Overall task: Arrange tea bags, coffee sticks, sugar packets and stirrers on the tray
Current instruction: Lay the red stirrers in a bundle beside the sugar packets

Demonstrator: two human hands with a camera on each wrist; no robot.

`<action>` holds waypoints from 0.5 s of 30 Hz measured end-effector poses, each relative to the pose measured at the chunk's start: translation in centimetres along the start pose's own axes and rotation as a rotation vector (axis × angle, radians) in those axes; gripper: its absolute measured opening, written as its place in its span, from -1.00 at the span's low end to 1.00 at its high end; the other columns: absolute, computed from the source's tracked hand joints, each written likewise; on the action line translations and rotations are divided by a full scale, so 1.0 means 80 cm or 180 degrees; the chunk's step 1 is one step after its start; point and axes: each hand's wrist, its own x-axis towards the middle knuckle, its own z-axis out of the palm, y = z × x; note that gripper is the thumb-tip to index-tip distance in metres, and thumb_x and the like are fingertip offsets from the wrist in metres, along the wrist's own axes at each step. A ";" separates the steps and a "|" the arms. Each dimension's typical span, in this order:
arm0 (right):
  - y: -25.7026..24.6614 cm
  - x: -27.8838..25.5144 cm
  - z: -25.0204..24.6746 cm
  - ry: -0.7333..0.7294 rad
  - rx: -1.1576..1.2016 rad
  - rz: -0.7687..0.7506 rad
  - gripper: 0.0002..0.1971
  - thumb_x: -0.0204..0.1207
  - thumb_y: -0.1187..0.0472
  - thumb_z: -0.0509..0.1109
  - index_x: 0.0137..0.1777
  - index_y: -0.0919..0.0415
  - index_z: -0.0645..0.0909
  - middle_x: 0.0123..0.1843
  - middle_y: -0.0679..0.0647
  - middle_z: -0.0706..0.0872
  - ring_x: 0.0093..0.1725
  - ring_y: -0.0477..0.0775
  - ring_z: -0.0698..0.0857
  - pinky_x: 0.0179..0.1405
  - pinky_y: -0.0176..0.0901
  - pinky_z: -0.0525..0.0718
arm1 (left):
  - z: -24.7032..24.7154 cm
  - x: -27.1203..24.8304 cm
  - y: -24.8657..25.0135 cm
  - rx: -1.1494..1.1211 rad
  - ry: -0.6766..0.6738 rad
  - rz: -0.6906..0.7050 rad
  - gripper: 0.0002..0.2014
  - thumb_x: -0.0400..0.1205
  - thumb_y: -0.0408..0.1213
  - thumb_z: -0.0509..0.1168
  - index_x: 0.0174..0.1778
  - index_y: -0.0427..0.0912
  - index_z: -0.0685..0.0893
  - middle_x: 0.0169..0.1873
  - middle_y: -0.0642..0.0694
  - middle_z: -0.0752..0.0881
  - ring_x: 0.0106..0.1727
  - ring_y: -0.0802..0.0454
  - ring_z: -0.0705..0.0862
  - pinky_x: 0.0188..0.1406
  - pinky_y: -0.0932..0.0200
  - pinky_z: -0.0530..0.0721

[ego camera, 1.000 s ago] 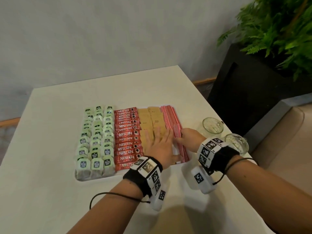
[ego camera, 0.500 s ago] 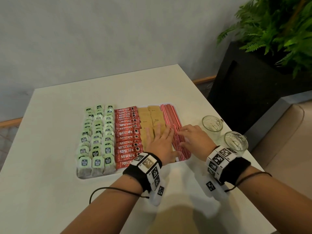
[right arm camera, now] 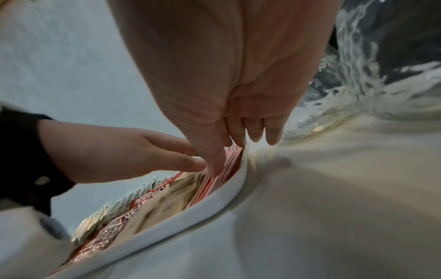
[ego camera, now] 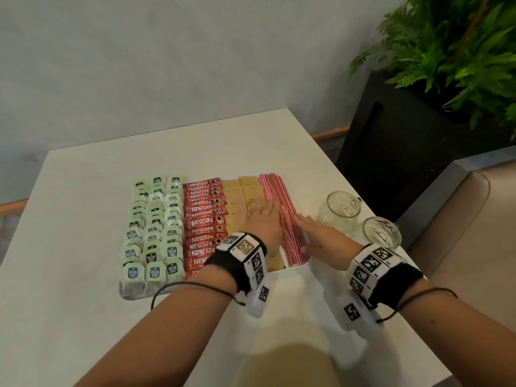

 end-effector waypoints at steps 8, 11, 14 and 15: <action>0.006 -0.003 -0.001 0.0199 0.0328 0.0063 -0.27 0.67 0.26 0.29 0.72 0.06 -0.03 0.74 0.03 0.08 0.72 0.02 0.00 0.70 0.04 0.02 | -0.018 0.025 0.001 0.0033 -0.0116 0.0097 -0.39 0.68 -0.24 0.12 0.70 0.00 0.21 0.74 -0.04 -0.09 0.72 -0.17 -0.27 0.46 -0.58 -0.46; 0.008 -0.003 -0.002 0.0281 0.0357 0.0046 -0.26 0.65 0.25 0.32 0.72 0.02 0.01 0.73 0.01 0.11 0.71 0.00 0.05 0.70 -0.03 0.04 | -0.017 0.026 0.002 -0.0049 -0.0075 0.0170 -0.44 0.69 -0.22 0.12 0.66 0.08 0.29 0.74 -0.01 -0.05 0.73 -0.17 -0.23 0.46 -0.58 -0.46; 0.006 -0.001 -0.002 0.0343 0.0255 0.0066 -0.21 0.62 0.19 0.38 0.72 0.03 0.00 0.74 -0.02 0.08 0.70 -0.05 0.06 0.65 -0.18 0.01 | -0.017 0.024 0.002 -0.0046 -0.0020 0.0223 -0.48 0.74 -0.12 0.07 0.67 0.12 0.25 0.74 -0.01 -0.02 0.74 -0.16 -0.17 0.45 -0.58 -0.48; 0.005 0.000 -0.003 0.0344 0.0218 0.0079 -0.19 0.61 0.16 0.40 0.72 0.03 -0.01 0.74 -0.04 0.05 0.70 -0.06 0.05 0.63 -0.20 0.01 | -0.018 0.022 0.002 -0.0042 0.0000 0.0220 -0.47 0.75 -0.05 0.06 0.69 0.10 0.21 0.74 -0.03 -0.02 0.74 -0.16 -0.16 0.45 -0.58 -0.48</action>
